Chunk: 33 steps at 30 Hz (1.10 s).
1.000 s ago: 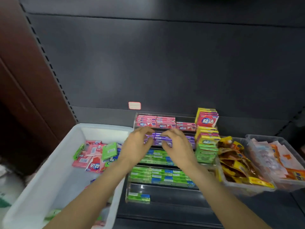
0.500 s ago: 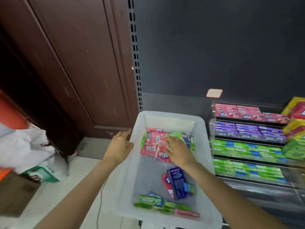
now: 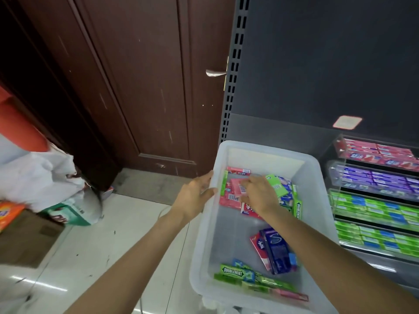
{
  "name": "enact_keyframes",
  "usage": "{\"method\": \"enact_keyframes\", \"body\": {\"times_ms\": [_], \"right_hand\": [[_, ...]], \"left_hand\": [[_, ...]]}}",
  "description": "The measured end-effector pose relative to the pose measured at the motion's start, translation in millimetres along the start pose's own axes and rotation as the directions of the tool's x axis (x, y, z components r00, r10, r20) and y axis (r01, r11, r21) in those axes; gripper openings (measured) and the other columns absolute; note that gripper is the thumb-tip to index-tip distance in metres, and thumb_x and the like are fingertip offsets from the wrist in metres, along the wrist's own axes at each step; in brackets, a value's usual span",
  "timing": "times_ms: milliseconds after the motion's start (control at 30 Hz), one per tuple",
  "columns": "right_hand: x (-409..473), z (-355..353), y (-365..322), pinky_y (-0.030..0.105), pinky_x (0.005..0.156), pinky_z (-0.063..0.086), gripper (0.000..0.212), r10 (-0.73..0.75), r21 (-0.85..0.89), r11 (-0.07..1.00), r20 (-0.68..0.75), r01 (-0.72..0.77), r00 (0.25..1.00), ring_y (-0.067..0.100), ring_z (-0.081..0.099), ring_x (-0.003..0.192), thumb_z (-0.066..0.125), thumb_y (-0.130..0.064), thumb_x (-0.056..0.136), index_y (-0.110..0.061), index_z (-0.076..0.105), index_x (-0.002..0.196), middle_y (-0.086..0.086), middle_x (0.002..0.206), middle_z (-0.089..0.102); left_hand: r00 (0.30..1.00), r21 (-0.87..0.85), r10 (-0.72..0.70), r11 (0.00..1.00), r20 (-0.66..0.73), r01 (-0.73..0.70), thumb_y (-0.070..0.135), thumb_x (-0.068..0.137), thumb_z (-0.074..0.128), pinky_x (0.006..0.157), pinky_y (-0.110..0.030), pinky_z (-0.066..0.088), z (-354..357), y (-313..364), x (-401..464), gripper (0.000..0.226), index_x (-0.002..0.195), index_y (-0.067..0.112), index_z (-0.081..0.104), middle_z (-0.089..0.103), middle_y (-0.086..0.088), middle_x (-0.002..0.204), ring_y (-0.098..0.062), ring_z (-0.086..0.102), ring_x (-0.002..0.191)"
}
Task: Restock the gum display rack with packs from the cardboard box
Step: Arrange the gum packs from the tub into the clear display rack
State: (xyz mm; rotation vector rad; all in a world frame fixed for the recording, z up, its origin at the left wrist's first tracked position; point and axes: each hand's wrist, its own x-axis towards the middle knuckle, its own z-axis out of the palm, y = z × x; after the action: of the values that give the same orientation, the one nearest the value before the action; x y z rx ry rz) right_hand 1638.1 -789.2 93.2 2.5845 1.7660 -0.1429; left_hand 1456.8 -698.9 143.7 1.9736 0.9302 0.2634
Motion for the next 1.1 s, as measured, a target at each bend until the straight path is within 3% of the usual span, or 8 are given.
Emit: {"method": "enact_keyframes", "body": {"times_ms": [167, 300, 400, 533, 600, 667, 800, 1100], "right_hand": [[-4.9, -7.8, 0.9, 0.035, 0.107, 0.032, 0.033, -0.174, -0.189, 0.966, 0.018, 0.175, 0.984, 0.020, 0.054, 0.110, 0.052, -0.029, 0.094, -0.014, 0.056, 0.123, 0.004, 0.116, 0.059], [-8.0, -29.0, 2.5, 0.035, 0.089, 0.049, 0.022, -0.091, 0.086, 0.990, -0.214, 0.111, 0.973, 0.019, 0.065, 0.087, 0.051, -0.023, 0.095, -0.015, 0.067, 0.108, 0.003, 0.099, 0.070], [-18.3, -47.4, 2.1, 0.031, 0.082, 0.053, 0.024, 0.043, 0.497, 0.862, -0.272, 0.102, 0.961, 0.019, 0.065, 0.090, 0.057, -0.022, 0.092, -0.011, 0.068, 0.111, 0.006, 0.104, 0.070], [-31.5, -68.4, -0.6, 0.005, 0.076, 0.045, 0.023, 0.082, 0.668, 0.734, -0.267, 0.123, 0.960, 0.006, 0.061, 0.088, 0.061, -0.016, 0.090, -0.006, 0.068, 0.110, -0.001, 0.104, 0.068], [-34.3, -72.5, 1.5, 0.008, 0.078, 0.047, 0.026, 0.097, 0.700, 0.709, -0.209, 0.080, 0.973, 0.003, 0.060, 0.090, 0.062, -0.020, 0.088, -0.009, 0.066, 0.112, -0.004, 0.104, 0.067], [-33.4, -63.5, 9.8, 0.020, 0.084, 0.049, 0.039, 0.103, 0.660, 0.752, -0.105, -0.008, 0.989, 0.008, 0.061, 0.100, 0.065, -0.026, 0.086, -0.015, 0.058, 0.123, -0.004, 0.112, 0.065], [-38.2, -29.1, 17.9, 0.035, 0.103, 0.038, 0.061, 0.062, 0.303, 0.947, 0.164, -0.110, 0.985, 0.017, 0.042, 0.127, 0.066, -0.034, 0.085, -0.021, 0.040, 0.139, 0.002, 0.138, 0.048], [-32.2, -15.0, 7.0, 0.034, 0.106, 0.031, 0.083, 0.003, -0.061, 0.998, 0.245, 0.012, 0.969, 0.020, 0.036, 0.126, 0.073, -0.048, 0.072, -0.018, 0.036, 0.140, 0.003, 0.135, 0.046]], "left_hand": [[0.999, 0.080, 0.040, 0.996, -0.015, -0.039, 0.023, 0.095, 0.053, 0.075, -0.022, 0.050, 0.4, 5.7, -0.8, 0.048, 0.140, 0.028, 0.040, 0.054, 0.006, 0.126, -0.013, 0.054, 0.111], [0.979, 0.317, 0.165, 0.941, -0.122, -0.119, 0.022, 0.091, 0.058, 0.109, -0.031, 0.032, 0.2, 11.2, 5.6, 0.053, 0.141, 0.021, 0.040, 0.040, 0.006, 0.143, -0.016, 0.036, 0.131], [0.959, 0.340, 0.276, 0.910, -0.069, -0.237, 0.024, 0.092, 0.058, 0.110, -0.030, 0.032, 5.7, 24.9, 13.1, 0.051, 0.140, 0.021, 0.041, 0.041, 0.004, 0.144, -0.015, 0.035, 0.131], [0.962, 0.265, 0.274, 0.928, -0.016, -0.261, 0.024, 0.091, 0.059, 0.092, -0.028, 0.049, 11.6, 37.7, 18.1, 0.035, 0.125, 0.017, 0.057, 0.061, 0.000, 0.121, -0.016, 0.057, 0.110], [0.968, 0.249, 0.250, 0.939, -0.024, -0.236, 0.025, 0.091, 0.060, 0.081, -0.023, 0.052, 10.9, 38.0, 16.7, 0.029, 0.118, 0.014, 0.060, 0.065, -0.001, 0.113, -0.013, 0.062, 0.099], [0.968, 0.243, 0.241, 0.945, -0.074, -0.217, 0.024, 0.090, 0.060, 0.074, -0.018, 0.050, 8.2, 35.0, 14.5, 0.025, 0.113, 0.012, 0.062, 0.066, -0.003, 0.109, -0.011, 0.061, 0.091], [0.974, 0.130, 0.153, 0.983, -0.168, -0.132, 0.021, 0.089, 0.062, 0.063, -0.011, 0.045, -1.1, 28.0, 7.2, 0.023, 0.108, 0.007, 0.062, 0.068, -0.005, 0.104, -0.008, 0.058, 0.081], [0.979, 0.096, 0.141, 0.987, -0.145, -0.128, 0.025, 0.089, 0.062, 0.065, -0.008, 0.046, -6.3, 24.7, -7.5, 0.024, 0.108, 0.011, 0.061, 0.066, 0.002, 0.102, -0.005, 0.059, 0.083]]}}
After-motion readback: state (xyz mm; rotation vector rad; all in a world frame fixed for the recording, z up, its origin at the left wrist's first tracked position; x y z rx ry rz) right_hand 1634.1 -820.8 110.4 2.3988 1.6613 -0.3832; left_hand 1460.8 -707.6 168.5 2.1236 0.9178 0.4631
